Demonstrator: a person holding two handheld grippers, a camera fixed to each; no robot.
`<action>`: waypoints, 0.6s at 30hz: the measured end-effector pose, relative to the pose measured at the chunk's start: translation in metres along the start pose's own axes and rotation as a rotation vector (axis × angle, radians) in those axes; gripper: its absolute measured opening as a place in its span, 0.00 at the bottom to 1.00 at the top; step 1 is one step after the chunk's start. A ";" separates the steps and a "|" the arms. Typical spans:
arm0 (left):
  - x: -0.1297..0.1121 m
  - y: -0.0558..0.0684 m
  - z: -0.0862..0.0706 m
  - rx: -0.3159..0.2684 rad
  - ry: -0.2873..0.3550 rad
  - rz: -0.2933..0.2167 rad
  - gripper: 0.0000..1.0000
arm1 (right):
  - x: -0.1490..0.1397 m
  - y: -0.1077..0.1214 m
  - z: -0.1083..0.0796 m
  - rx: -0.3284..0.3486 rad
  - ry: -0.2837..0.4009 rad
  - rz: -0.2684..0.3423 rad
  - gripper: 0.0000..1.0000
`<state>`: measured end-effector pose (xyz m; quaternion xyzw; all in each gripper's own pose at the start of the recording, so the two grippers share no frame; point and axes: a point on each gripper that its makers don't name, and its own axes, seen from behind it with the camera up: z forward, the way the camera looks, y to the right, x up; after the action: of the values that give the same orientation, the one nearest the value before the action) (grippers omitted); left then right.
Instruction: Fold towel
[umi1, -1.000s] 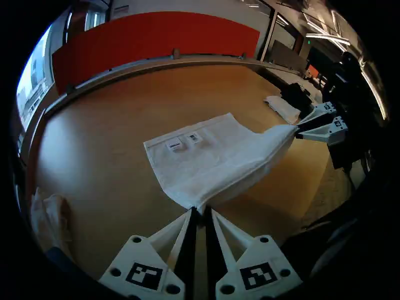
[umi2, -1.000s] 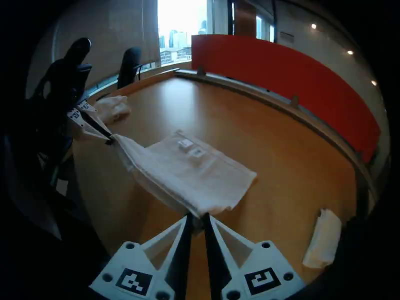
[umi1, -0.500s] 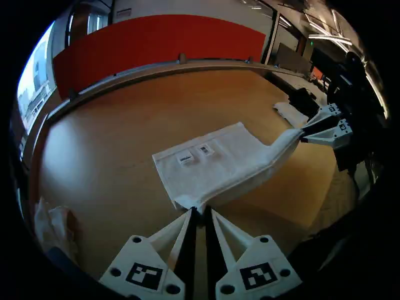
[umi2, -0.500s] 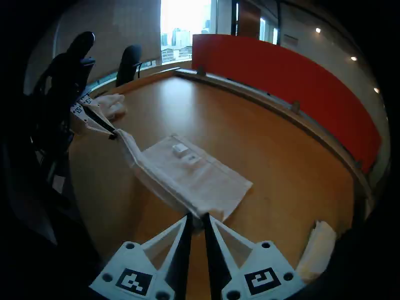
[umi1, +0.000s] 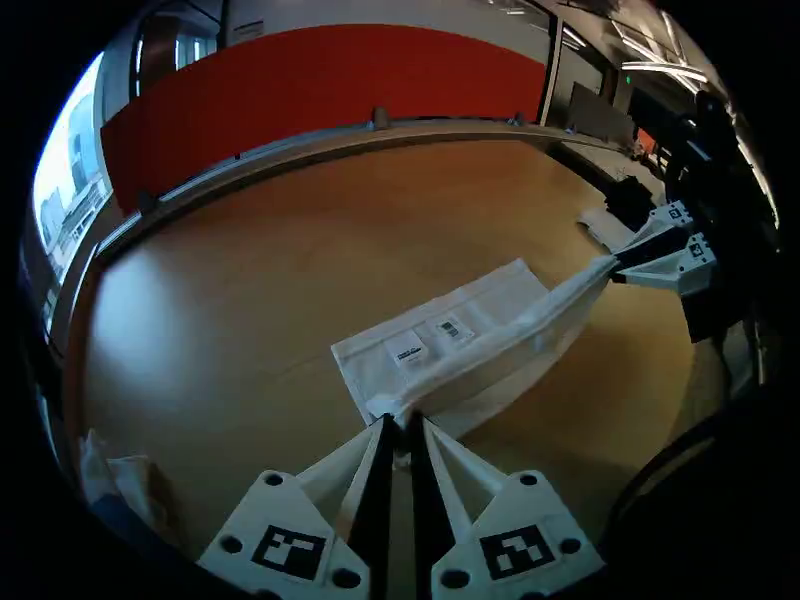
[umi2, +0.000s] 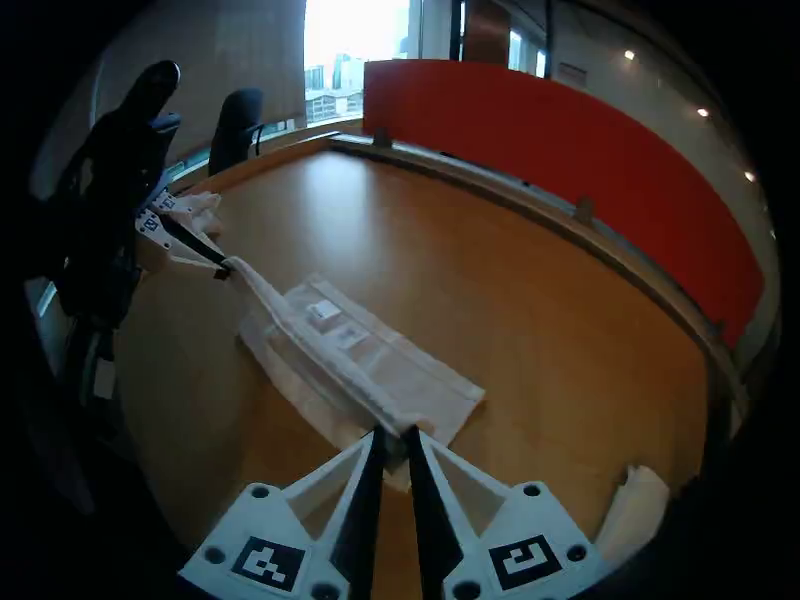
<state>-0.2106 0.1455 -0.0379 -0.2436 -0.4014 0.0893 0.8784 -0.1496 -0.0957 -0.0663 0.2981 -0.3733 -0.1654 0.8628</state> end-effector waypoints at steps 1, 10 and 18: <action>0.000 -0.001 0.003 0.000 -0.003 0.002 0.11 | 0.000 0.002 0.002 0.000 -0.003 0.000 0.17; -0.001 -0.004 0.021 -0.009 -0.023 0.018 0.12 | -0.007 0.012 0.014 -0.002 -0.027 0.013 0.17; -0.002 -0.009 0.040 0.001 -0.034 0.025 0.12 | -0.017 0.019 0.030 -0.006 -0.051 0.022 0.17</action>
<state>-0.2422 0.1513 -0.0124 -0.2466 -0.4132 0.1049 0.8703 -0.1815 -0.0840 -0.0471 0.2870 -0.3980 -0.1649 0.8556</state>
